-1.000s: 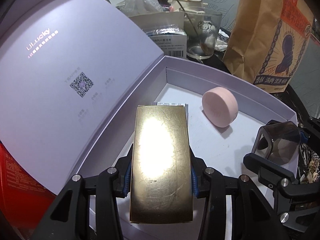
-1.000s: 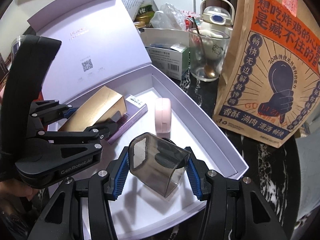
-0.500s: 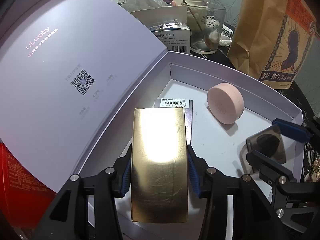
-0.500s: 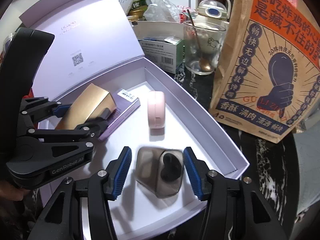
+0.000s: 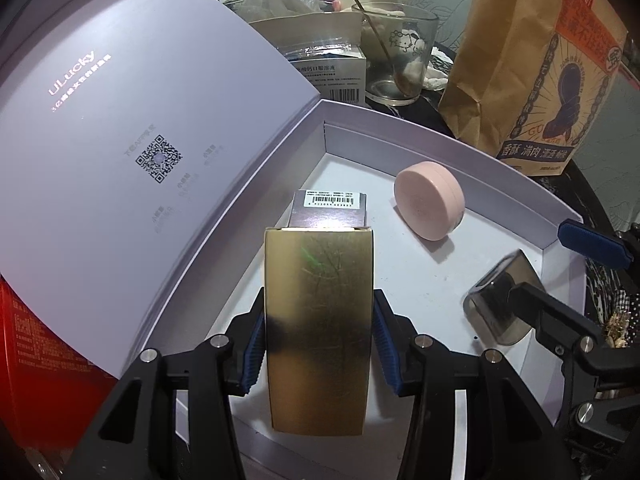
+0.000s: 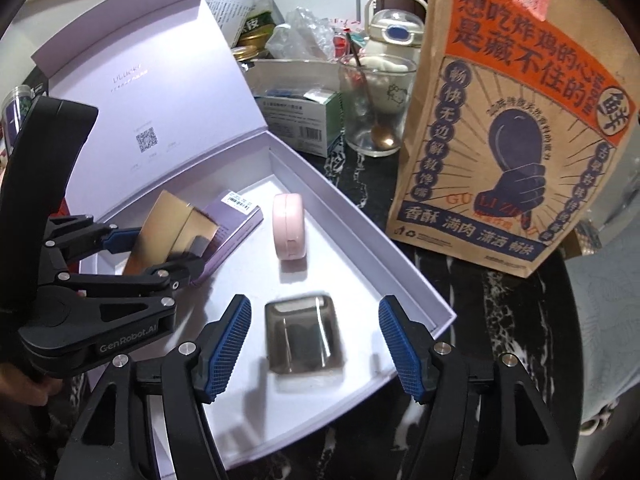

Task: Organize rigid objects
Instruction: 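Lower the gold box and glass cup into the lavender box and open both tools, then withdraw both open tools from the lavender box toward the hair clip and scrunchies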

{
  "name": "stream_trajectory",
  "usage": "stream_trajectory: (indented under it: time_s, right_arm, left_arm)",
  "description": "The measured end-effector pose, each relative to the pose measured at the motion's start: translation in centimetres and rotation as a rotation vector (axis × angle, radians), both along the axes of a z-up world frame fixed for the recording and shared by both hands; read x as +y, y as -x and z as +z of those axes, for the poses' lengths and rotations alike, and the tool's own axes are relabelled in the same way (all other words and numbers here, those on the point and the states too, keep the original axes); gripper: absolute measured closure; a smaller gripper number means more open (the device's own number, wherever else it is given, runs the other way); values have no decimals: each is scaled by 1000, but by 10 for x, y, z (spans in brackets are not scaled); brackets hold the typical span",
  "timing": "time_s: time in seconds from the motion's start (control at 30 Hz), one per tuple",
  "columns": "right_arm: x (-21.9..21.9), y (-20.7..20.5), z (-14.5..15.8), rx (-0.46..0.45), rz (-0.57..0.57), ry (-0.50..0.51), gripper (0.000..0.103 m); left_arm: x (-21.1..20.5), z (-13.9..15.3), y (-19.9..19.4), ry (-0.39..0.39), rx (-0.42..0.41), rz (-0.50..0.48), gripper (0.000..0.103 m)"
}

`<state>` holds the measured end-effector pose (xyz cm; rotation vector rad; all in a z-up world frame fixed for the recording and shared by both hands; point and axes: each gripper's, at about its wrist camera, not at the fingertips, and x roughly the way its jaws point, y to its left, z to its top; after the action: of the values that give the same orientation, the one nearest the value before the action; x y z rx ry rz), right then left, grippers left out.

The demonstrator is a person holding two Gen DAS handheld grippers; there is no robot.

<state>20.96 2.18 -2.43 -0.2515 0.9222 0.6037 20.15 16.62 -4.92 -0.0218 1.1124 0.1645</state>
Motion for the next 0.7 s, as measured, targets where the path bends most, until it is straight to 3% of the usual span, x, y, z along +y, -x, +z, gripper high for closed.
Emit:
stream_trajectory:
  time_s: [0.6,0.63,0.7]
  right_arm:
    - [-6,19,27,-88,-4,14,36]
    - [-6,20,28,-96,-8,15,36]
    - [-8,22,32,-107,-16,16,36]
  left_arm:
    - [-3,29,17,-45,-69,16,56]
    - [-4,30,18,-46,-70,16,54]
    - [-5,34,22,-54,-75,18,39]
